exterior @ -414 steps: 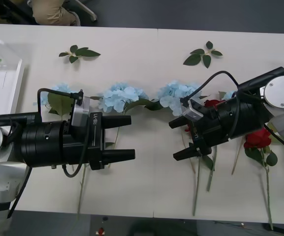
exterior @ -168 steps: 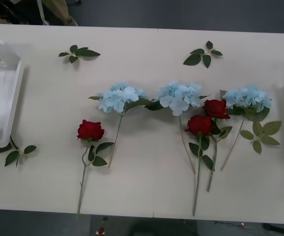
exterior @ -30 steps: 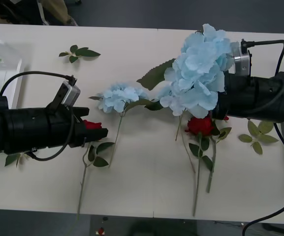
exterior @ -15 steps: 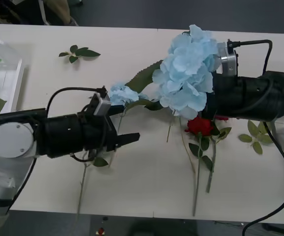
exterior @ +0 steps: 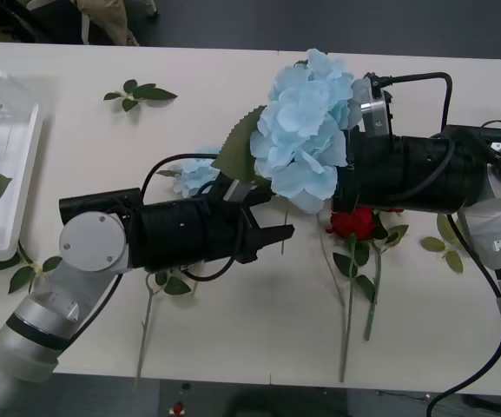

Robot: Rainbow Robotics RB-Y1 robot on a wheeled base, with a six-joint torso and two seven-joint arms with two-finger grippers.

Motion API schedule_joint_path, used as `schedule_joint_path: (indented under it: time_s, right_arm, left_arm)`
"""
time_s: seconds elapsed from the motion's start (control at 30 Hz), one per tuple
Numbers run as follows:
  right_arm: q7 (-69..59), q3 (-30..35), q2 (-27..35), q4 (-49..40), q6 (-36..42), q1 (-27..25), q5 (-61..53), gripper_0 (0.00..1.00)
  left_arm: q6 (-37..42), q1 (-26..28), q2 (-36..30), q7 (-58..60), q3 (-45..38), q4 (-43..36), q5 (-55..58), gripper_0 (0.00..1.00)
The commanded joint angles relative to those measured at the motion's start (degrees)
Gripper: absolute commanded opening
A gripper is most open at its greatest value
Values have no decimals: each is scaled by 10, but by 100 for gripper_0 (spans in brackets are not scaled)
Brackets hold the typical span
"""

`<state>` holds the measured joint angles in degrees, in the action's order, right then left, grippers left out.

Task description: Put the red flowers into the right box and the blue flowers into the left box

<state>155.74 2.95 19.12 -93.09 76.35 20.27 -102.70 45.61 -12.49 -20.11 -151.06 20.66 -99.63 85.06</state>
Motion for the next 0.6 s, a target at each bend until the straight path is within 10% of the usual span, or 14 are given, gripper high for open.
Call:
schedule_joint_path:
  time_s: [0.03, 0.47, 0.5, 0.53, 0.6]
  right_arm:
    - [-7, 6, 4, -14, -5, 17, 0, 0]
    - [-7, 5, 5, -14, -5, 18, 2, 0]
    - [-7, 5, 4, -13, -5, 18, 2, 0]
    - [-7, 6, 5, -14, -5, 18, 2, 0]
    - [-7, 6, 7, -14, -7, 18, 2, 14]
  left_arm:
    - [-5, -10, 13, -39, -1, -4, 5, 0]
    - [-5, -30, 17, -39, -1, 8, 4, 0]
    - [-6, -30, 17, -39, 0, 8, 4, 15]
    - [-11, -30, 19, -39, 0, 10, 4, 91]
    - [-13, -30, 19, -39, 0, 10, 4, 100]
